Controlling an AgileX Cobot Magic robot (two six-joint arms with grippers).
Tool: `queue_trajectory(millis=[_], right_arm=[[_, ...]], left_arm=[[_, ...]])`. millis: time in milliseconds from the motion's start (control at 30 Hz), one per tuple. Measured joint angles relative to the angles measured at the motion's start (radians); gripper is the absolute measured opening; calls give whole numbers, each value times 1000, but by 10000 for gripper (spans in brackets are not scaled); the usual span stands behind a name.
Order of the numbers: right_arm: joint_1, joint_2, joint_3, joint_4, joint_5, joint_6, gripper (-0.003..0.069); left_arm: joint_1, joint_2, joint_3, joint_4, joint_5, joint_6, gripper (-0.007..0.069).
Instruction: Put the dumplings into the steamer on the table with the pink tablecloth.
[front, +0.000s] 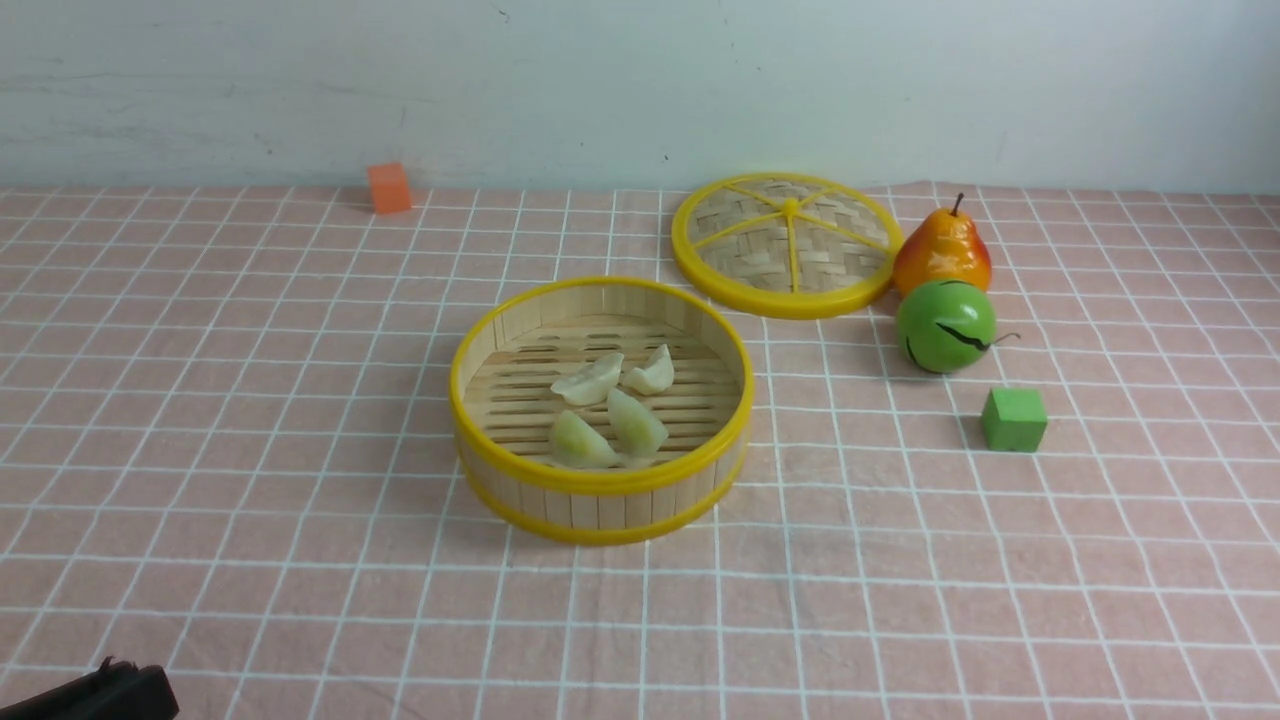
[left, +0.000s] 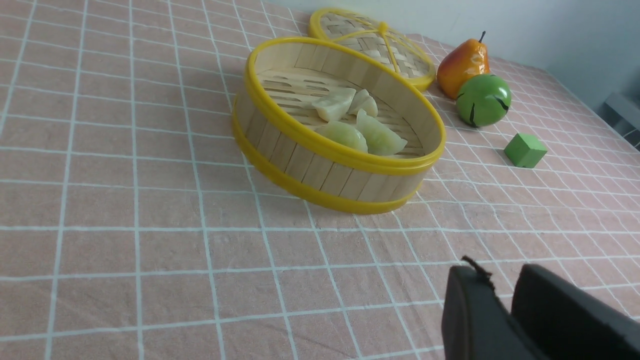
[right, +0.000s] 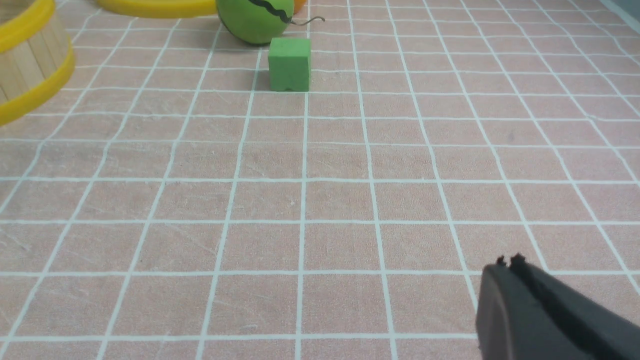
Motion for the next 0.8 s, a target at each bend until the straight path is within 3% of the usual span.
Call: queue_trajectory(millis=[800], right_arm=[[0, 0, -1, 3, 2, 0, -2]], left_arm=[[0, 0, 0, 0, 0, 0, 141]])
